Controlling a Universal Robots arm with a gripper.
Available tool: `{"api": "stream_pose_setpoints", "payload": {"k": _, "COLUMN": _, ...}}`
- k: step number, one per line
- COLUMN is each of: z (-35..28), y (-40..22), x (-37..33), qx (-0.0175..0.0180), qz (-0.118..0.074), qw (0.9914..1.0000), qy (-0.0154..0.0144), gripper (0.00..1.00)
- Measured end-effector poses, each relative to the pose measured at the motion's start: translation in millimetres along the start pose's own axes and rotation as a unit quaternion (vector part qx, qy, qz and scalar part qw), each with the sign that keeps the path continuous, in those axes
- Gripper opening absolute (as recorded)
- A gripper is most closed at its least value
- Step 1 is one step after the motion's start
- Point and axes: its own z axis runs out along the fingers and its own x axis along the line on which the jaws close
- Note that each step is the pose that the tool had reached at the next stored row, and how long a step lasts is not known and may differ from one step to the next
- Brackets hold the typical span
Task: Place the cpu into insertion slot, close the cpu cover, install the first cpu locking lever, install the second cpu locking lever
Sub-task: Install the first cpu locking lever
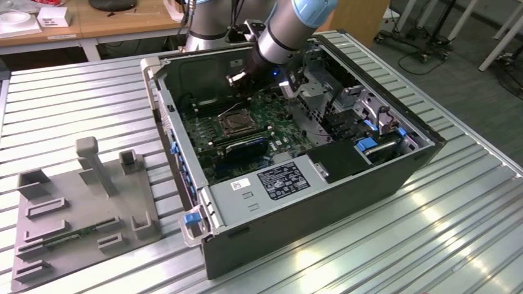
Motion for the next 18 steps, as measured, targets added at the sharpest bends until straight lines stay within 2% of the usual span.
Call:
{"api": "stream_pose_setpoints", "payload": {"k": 9, "z": 3.8, "y": -1.7, "x": -0.8, "qx": 0.0031, "qz": -0.014, "qw": 0.99988, "qy": 0.006, "gripper": 0.11}}
{"api": "stream_pose_setpoints", "payload": {"k": 14, "z": 4.8, "y": -2.1, "x": -1.2, "qx": 0.0046, "qz": -0.016, "qw": 0.99983, "qy": 0.0074, "gripper": 0.11}}
{"api": "stream_pose_setpoints", "payload": {"k": 18, "z": 4.8, "y": -2.2, "x": -1.5, "qx": 0.0086, "qz": -0.015, "qw": 0.99981, "qy": 0.0078, "gripper": 0.11}}
